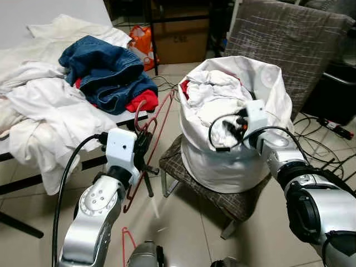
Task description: Hang hanger
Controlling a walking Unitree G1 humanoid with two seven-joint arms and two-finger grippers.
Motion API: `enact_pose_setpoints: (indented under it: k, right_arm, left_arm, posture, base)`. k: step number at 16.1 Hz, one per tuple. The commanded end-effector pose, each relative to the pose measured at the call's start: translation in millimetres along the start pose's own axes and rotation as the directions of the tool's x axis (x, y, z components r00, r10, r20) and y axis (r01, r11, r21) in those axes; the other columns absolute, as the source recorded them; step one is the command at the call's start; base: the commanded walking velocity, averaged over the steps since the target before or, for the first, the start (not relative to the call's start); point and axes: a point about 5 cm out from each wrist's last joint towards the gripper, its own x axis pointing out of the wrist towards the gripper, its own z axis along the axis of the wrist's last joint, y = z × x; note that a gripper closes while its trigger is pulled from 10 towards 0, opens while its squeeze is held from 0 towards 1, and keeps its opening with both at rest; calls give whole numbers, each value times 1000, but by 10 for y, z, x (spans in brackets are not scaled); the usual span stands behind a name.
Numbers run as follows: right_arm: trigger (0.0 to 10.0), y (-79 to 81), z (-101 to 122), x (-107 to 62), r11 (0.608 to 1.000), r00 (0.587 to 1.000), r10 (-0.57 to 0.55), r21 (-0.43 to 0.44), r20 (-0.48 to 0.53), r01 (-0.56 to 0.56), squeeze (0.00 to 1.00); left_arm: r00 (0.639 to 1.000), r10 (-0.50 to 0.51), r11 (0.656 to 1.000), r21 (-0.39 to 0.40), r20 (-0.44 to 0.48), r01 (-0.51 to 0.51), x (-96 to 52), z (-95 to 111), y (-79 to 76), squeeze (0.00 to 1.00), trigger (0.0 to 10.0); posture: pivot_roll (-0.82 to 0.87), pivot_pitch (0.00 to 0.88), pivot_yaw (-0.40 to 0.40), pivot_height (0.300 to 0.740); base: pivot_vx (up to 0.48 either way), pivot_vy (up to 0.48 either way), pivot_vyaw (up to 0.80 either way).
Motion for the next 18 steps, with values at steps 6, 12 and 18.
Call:
enact_pose_setpoints:
  k: [6, 12, 18]
  right_arm:
    - [0, 291, 865, 36, 986, 914, 141, -139, 380, -94, 0]
    - [10000, 94, 893, -26, 966, 925, 46, -253, 377, 56, 1000]
    - [10000, 55, 1054, -55, 959, 906, 23, -267, 422, 100, 1000]
  left_arm:
    - [999, -23, 1000, -14, 45, 24, 196, 16, -55, 0, 10000]
    - [996, -36, 999, -8, 78, 36, 309, 26, -69, 0, 10000]
    - [996, -26, 1000, 4, 86, 26, 323, 25, -22, 0, 10000]
  posture:
    - [152, 20, 2, 716]
    - [148, 0, -10, 716]
    - [162, 0, -20, 716]
  base:
    - [0, 0, 0]
    - [0, 0, 0]
    - [0, 0, 0]
